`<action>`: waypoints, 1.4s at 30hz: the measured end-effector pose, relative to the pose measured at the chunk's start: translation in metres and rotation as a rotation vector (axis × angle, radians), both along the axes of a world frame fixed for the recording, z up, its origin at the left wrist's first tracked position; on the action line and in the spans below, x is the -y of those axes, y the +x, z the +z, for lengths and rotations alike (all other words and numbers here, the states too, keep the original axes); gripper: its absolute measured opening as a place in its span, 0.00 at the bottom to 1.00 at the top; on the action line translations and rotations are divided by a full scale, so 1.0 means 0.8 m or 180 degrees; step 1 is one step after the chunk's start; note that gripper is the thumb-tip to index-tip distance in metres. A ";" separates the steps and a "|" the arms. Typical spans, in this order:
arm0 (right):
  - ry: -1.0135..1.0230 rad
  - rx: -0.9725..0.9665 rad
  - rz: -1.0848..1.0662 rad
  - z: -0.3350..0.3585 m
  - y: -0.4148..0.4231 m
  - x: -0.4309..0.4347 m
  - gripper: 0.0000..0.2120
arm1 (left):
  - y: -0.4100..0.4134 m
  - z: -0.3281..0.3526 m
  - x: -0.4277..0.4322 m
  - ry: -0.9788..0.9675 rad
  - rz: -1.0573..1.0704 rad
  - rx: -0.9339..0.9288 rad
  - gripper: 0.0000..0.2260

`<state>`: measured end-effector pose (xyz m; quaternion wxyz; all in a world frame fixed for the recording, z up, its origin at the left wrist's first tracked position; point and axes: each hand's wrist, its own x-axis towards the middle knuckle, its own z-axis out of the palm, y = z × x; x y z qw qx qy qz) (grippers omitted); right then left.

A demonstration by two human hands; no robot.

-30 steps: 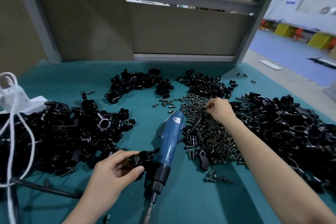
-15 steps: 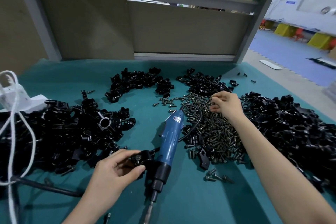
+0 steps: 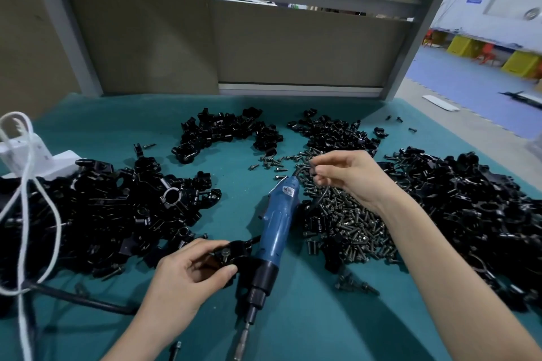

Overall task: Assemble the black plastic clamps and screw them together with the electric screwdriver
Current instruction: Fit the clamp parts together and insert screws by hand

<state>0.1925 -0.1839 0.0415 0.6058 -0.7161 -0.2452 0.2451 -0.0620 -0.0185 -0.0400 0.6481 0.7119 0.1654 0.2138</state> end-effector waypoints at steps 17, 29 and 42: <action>0.0277 -0.0438 0.1333 0.019 -0.110 -0.047 0.08 | 0.000 -0.005 -0.005 0.0145 -0.0043 0.0054 0.11; -0.0044 -0.0627 0.1249 -0.007 -0.111 -0.051 0.04 | 0.000 -0.005 -0.004 0.0132 0.0029 0.0048 0.15; -0.0297 -0.0653 0.1307 -0.028 -0.123 -0.058 0.04 | -0.001 -0.002 -0.002 0.0131 0.0010 0.0011 0.12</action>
